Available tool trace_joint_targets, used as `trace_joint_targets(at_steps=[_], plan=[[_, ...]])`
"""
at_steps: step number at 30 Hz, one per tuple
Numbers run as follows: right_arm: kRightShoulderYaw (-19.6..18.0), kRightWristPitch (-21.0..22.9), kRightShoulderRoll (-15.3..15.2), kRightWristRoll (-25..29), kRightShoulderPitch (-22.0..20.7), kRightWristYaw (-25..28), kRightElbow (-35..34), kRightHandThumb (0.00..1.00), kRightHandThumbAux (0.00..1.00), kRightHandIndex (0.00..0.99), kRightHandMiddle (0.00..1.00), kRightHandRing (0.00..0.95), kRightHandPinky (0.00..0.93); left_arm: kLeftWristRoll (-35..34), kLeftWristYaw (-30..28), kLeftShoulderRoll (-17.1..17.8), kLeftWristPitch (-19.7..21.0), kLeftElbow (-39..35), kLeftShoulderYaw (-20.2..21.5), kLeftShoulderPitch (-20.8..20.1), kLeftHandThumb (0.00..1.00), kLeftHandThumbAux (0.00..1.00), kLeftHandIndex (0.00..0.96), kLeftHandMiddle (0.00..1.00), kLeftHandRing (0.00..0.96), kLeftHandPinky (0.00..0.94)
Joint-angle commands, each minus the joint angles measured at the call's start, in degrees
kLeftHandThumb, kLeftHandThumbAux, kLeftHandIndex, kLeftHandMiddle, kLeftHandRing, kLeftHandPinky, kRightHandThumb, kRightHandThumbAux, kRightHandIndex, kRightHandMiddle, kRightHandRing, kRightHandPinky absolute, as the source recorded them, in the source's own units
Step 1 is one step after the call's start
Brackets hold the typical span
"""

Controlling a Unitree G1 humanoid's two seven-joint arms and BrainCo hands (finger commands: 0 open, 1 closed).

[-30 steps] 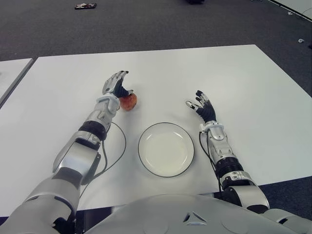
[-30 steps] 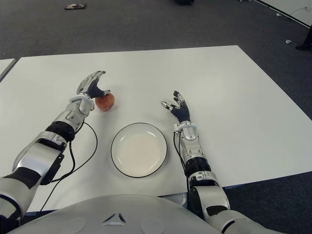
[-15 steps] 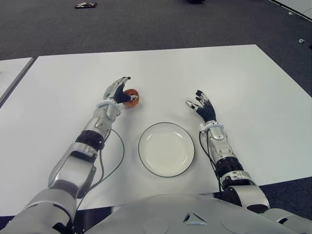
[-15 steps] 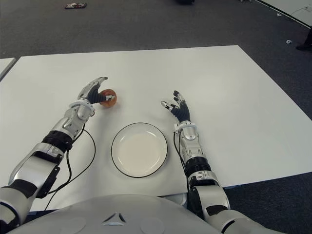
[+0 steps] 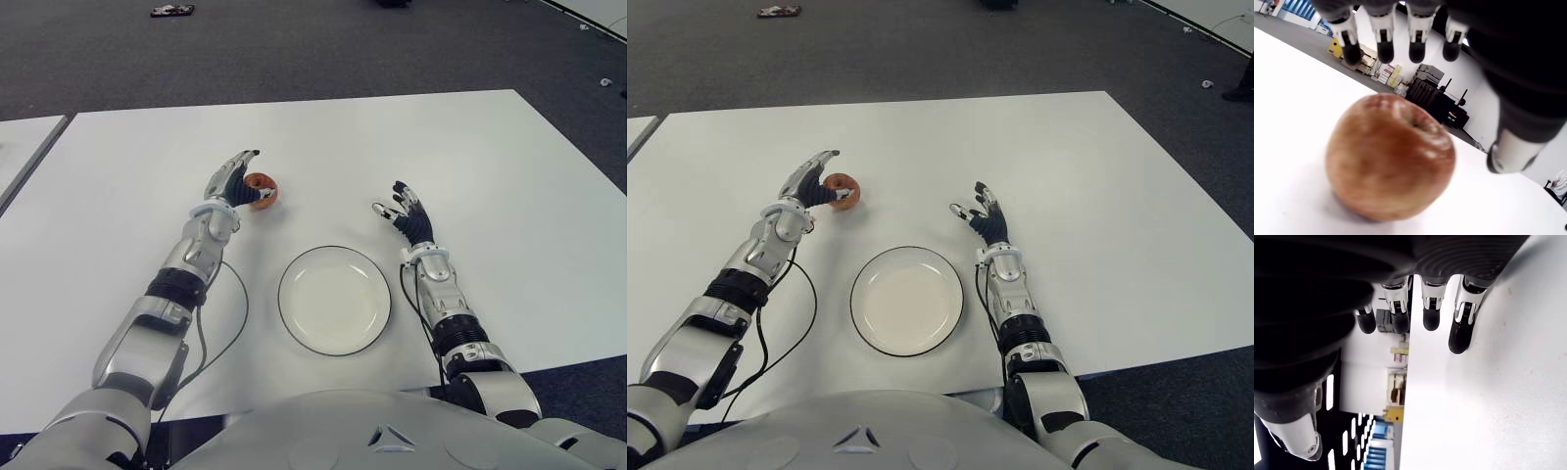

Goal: Put the apples into the plate.

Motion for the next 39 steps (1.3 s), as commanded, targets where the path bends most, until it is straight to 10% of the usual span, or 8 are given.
trace_joint_targets(at_steps=[1,23,39], plan=[[0.6,1.3,0.4,-0.6,0.8,0.4,1.6,0.161,0.674,0.0,0.002,0.004,0.024,-0.4,-1.8,0.2,1.3,-1.5,0.7,1.5,0.187,0.164,0.0,0.0,0.0,0.0],[0.6,0.5,0.6,-0.5,1.0,0.5,1.8,0.179,0.67,0.0,0.029,0.032,0.053,-0.3,-3.3,0.2,1.4,-3.8,1.3,3.0,0.214,0.143,0.0,0.0,0.0,0.0],[0.6,0.5,0.7,-0.6,1.5,0.2,1.3,0.183,0.675,0.0,0.031,0.033,0.046,3.8,3.6,-1.7,-1.1,14.1,-2.1,-3.7,0.212,0.127,0.0,0.0,0.0,0.0]])
